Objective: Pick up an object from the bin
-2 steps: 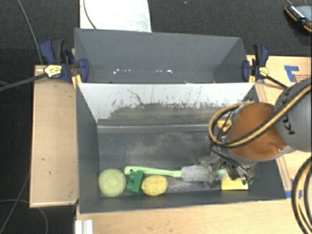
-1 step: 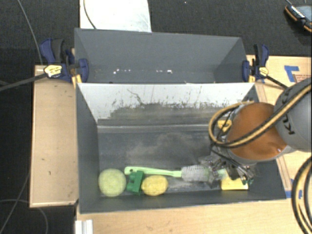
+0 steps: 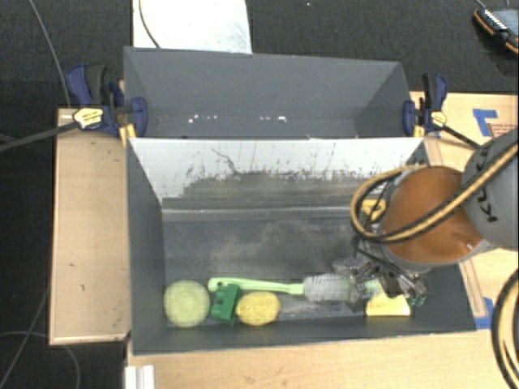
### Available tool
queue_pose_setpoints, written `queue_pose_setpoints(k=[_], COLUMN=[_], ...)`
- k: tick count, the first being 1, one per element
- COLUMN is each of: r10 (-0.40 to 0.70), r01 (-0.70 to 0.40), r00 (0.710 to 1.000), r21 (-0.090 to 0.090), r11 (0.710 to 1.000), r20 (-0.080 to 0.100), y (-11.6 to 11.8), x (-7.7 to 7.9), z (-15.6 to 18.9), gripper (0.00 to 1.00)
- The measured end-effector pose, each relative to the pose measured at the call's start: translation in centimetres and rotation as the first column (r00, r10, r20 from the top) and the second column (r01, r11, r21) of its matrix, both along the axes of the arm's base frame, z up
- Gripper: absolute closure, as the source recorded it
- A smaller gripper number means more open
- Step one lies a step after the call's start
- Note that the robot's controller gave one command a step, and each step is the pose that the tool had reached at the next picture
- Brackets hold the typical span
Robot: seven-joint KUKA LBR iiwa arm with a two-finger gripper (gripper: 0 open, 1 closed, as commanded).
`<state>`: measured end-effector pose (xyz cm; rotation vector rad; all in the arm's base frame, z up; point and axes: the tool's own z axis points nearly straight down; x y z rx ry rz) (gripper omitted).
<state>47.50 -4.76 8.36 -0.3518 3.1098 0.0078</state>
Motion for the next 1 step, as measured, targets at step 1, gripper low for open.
queue_pose_setpoints(k=[1], r10=[-0.002], r01=[0.002], r00=[1.0], r21=[-0.001], r11=[1.0], r20=[0.01], y=[-0.04], x=[0.24], z=[2.23], gripper=[1.0])
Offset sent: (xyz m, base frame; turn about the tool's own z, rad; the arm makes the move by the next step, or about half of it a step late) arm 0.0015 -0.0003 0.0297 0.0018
